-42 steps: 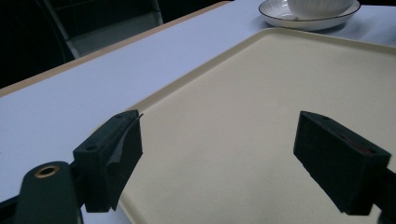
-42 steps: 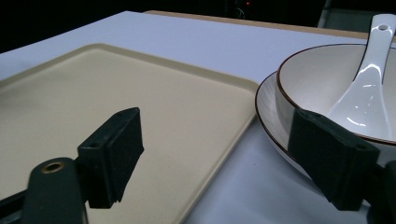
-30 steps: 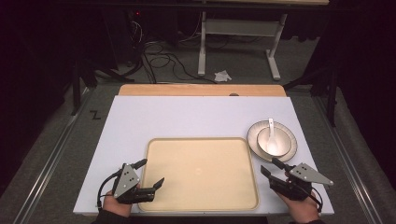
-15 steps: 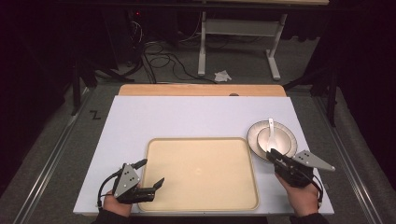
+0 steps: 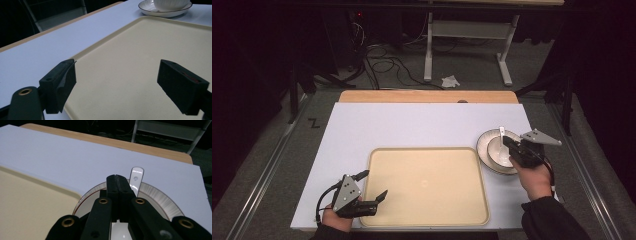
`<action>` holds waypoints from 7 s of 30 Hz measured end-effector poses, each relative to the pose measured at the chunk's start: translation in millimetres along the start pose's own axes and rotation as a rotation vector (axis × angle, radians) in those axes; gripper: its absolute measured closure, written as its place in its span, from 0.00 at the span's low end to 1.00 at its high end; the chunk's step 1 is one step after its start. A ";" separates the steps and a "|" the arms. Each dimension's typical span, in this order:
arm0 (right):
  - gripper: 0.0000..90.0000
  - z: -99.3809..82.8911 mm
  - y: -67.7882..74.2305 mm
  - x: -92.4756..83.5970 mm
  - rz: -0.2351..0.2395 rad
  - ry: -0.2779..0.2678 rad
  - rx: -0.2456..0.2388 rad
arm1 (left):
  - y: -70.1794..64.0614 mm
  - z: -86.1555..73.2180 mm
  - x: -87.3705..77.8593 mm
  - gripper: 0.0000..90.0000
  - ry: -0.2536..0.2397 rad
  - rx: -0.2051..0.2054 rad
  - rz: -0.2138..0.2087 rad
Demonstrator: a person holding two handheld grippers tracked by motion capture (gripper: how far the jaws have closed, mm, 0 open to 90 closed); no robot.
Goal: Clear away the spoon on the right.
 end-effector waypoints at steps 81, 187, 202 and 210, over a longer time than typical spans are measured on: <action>1.00 -3.1 -69.3 1.3 -0.130 0.219 -0.042 | 1.1 -0.2 -1.4 0.18 -0.003 -0.004 0.011; 0.88 -69.2 1.9 -71.8 0.061 -0.060 0.486 | -2.9 -1.2 3.1 0.18 0.022 0.012 -0.006; 0.96 -67.8 4.5 -72.1 0.039 -0.058 0.375 | -2.4 -0.9 2.1 0.18 0.018 0.011 -0.002; 0.97 -66.4 5.2 -72.3 0.038 -0.053 0.336 | -2.3 -0.9 2.1 0.18 0.017 0.010 0.000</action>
Point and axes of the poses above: each handheld gripper's, and its own axes: x roughly forward along the jaws, z roughly out of its top, y roughly to its left, the point moved 2 cm from there along x, roughly forward along the jaws, and after that the axes turned 13 degrees about -y, right-handed, at the moved point
